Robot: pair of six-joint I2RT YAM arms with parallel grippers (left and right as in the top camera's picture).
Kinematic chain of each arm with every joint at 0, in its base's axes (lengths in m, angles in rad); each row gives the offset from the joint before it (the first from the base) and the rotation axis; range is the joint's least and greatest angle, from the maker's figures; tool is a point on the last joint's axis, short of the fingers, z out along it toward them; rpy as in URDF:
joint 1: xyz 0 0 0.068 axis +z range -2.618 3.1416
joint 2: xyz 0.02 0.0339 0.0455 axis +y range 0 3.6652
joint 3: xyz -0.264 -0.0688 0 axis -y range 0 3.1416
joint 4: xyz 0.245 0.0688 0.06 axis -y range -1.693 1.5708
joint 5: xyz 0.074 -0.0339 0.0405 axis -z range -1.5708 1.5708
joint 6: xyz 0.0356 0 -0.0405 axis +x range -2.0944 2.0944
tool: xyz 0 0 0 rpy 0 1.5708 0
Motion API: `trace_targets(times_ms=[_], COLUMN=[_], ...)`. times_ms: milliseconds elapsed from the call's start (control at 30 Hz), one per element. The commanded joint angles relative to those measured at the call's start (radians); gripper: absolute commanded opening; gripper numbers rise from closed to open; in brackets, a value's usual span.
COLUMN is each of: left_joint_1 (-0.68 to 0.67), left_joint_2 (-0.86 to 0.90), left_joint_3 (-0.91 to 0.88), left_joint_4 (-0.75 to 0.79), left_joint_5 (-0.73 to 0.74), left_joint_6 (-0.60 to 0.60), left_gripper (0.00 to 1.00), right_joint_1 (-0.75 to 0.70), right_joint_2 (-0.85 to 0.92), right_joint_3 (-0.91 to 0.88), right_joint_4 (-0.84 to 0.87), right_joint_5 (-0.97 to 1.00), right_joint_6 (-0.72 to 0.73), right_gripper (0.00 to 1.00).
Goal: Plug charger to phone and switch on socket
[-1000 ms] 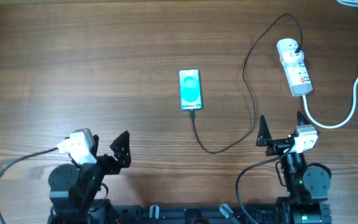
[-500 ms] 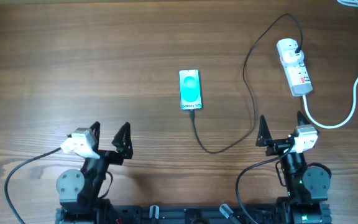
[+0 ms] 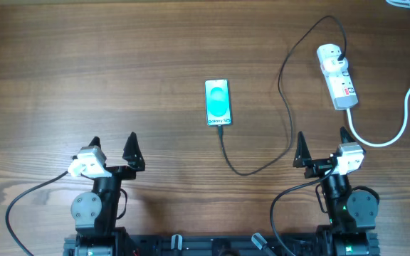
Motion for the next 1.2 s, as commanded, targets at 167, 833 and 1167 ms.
trace_targets(times_ms=[167, 833, 1167], left_joint_1=[0.006, 0.006, 0.006], left_joint_2=[-0.010, -0.010, -0.010], left_joint_3=[-0.006, -0.006, -0.006], left_joint_4=[-0.008, -0.008, -0.005], left_joint_5=[-0.011, -0.049, -0.049], left_joint_6=[0.185, 0.275, 0.277], left_gripper=[1.00, 1.00, 1.00], right_joint_1=[0.004, 0.004, 0.004], right_joint_2=[-0.009, -0.009, -0.009], right_joint_3=[-0.001, -0.001, -0.001], right_joint_4=[0.002, 0.002, 0.002], right_joint_5=[0.010, 0.010, 0.010], right_joint_6=[-0.018, -0.017, -0.018], right_gripper=[1.00, 1.00, 1.00])
